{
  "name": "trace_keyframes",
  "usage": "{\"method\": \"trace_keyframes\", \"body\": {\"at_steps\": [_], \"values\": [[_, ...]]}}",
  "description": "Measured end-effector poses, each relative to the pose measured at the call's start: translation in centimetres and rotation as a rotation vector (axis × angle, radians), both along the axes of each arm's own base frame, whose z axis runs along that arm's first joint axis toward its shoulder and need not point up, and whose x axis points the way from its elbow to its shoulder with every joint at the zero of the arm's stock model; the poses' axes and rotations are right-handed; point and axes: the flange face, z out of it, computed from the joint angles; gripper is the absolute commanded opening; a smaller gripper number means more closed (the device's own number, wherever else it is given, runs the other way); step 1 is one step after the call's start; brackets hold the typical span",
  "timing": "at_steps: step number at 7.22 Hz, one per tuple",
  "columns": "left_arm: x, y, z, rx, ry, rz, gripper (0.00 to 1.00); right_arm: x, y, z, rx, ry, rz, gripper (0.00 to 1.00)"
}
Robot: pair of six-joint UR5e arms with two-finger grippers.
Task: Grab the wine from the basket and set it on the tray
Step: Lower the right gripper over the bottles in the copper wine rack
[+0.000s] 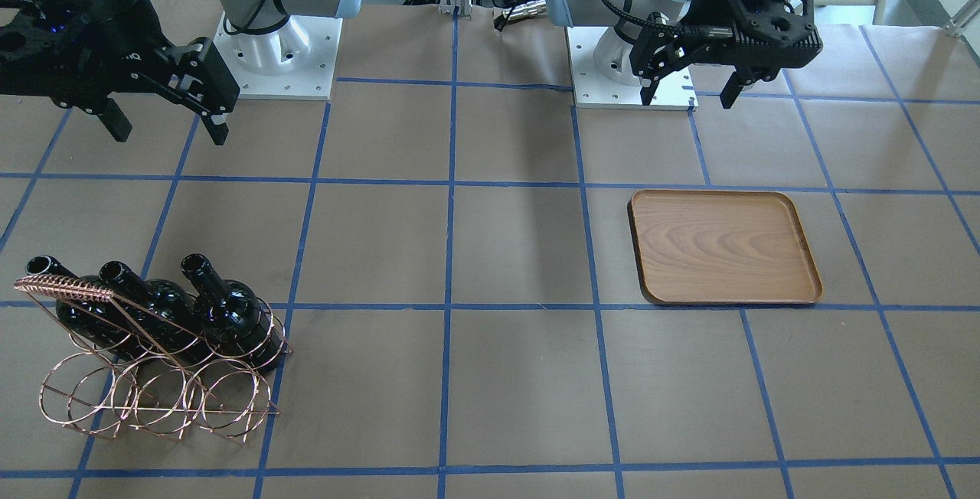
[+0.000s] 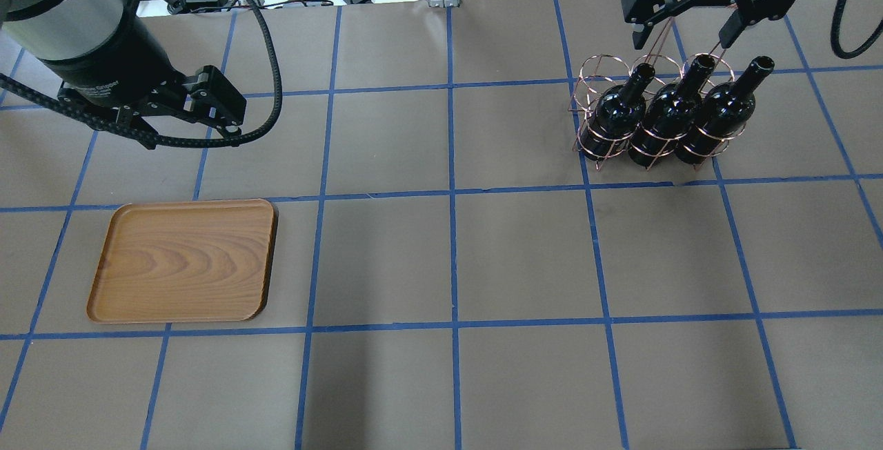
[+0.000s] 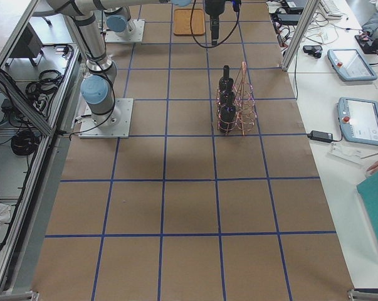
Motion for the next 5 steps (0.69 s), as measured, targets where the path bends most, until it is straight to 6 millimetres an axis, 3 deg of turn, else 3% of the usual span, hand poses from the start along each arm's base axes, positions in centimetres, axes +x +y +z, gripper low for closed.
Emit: {"method": "trace_keyframes", "body": {"at_steps": [3,5], "values": [[0.0,0.0,0.0,0.000,-0.003,0.000,1.00,-0.6,-0.5,0.0,-0.019,0.013,-0.022,1.00],[0.0,0.0,0.0,0.000,-0.004,0.001,1.00,-4.0,-1.2,-0.1,-0.020,0.008,-0.086,1.00]]}}
